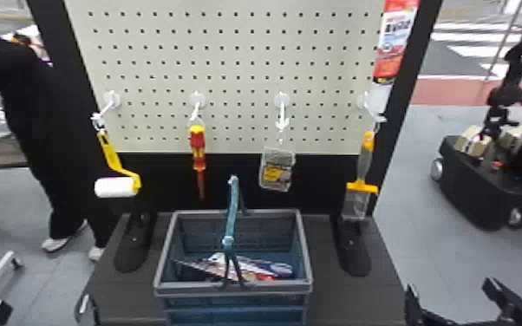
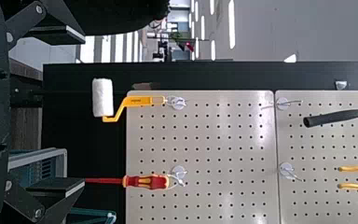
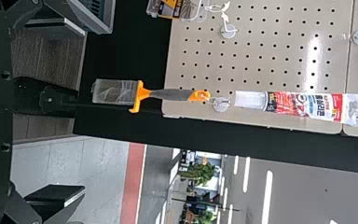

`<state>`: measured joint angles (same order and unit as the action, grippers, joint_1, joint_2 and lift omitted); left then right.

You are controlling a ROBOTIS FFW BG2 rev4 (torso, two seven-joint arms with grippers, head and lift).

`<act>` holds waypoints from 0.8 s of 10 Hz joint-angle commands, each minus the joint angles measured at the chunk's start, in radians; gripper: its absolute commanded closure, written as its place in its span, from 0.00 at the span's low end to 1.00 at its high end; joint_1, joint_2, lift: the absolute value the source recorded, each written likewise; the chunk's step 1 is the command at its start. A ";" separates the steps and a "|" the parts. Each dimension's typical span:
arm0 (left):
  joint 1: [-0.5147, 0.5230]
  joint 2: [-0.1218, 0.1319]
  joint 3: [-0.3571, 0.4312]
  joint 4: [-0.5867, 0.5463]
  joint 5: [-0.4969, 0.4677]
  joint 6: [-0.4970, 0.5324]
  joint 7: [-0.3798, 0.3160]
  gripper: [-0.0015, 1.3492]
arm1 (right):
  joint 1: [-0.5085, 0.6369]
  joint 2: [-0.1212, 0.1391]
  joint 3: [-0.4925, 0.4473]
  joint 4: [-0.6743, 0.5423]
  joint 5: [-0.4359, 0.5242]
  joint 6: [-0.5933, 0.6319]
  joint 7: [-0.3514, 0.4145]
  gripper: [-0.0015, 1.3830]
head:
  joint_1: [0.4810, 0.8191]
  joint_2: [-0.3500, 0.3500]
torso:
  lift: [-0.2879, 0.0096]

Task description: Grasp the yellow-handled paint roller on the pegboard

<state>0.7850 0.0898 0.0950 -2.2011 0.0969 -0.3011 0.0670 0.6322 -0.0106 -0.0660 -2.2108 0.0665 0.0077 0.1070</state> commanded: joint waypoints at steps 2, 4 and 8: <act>-0.018 -0.009 0.025 0.025 0.009 0.000 -0.012 0.16 | -0.005 0.000 0.000 0.010 -0.005 -0.008 0.014 0.09 | 0.20 0.50 | 0.63; -0.024 -0.009 0.042 0.030 0.020 0.007 -0.023 0.16 | -0.013 0.000 0.000 0.025 -0.011 -0.015 0.031 0.09 | 0.20 0.50 | 0.63; -0.065 -0.007 0.108 0.065 0.075 0.079 -0.115 0.16 | -0.009 0.000 -0.003 0.028 -0.014 -0.017 0.034 0.09 | 0.20 0.50 | 0.63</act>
<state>0.7368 0.0827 0.1850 -2.1513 0.1561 -0.2400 -0.0424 0.6231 -0.0107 -0.0690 -2.1833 0.0522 -0.0092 0.1417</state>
